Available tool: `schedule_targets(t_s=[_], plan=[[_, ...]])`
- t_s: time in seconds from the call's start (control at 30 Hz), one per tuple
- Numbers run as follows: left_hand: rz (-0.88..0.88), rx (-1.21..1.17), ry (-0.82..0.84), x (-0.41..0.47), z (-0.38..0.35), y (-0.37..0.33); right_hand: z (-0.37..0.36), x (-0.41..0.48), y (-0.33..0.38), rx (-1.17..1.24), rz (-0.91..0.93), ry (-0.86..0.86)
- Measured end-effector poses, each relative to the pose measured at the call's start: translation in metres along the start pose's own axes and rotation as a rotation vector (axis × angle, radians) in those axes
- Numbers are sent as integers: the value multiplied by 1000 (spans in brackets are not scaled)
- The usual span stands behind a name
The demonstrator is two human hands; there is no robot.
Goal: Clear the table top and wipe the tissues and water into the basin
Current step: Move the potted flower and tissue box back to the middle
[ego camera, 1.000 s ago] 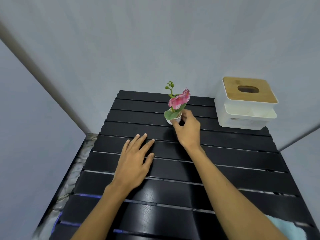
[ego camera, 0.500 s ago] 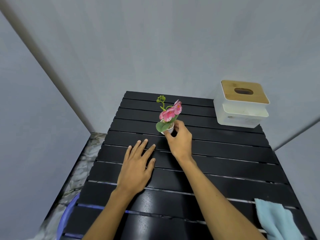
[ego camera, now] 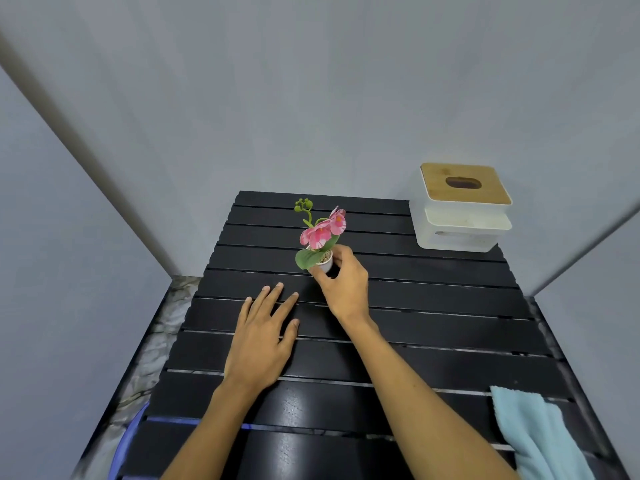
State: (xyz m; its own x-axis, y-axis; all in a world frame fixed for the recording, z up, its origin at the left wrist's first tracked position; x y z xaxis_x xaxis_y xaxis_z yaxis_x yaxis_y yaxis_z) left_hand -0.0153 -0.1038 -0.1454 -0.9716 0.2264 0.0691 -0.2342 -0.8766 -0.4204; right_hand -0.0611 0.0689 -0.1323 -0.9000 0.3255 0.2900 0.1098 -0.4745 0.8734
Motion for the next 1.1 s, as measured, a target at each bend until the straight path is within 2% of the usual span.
schedule_targets(t_s=[0.23, 0.37, 0.47, 0.6, 0.7, 0.77, 0.97, 1.1], plan=[[-2, -5, 4, 0, 0, -1, 8, -2, 1, 22, -4, 65], [-10, -22, -9, -1, 2, -2, 33, -6, -6, 16, -68, 67], [-83, -34, -23, -2, 3, -17, 86, -4, -14, -15, -69, -65], [-202, -177, 3, 5, -4, -73, 174, -2, -25, -107, -84, -292], [-200, -357, 85, 28, -14, -120, 229, 6, -33, -207, -48, -431], [-166, -454, 129, 49, -19, -146, 257, 17, -43, -274, -37, -461], [-68, -529, 196, 117, -33, -199, 280, 64, -80, -336, -59, -139], [-56, -514, 201, 145, -47, -217, 282, 82, -82, -338, 4, -44]])
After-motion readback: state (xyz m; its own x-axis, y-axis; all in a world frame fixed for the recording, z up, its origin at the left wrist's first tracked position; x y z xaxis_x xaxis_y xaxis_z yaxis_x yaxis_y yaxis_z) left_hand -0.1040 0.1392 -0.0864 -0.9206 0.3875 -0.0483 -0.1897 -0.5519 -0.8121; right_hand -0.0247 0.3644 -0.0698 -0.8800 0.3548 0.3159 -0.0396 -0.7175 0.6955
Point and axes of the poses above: each hand's wrist, its own x-axis towards the middle knuckle, its own z-axis out of the back of the hand, y = z × x, the point moved 8 cm from there along x, towards the middle knuckle, and after that the axes turned 8 degrees about z, right-handed, at the moved point
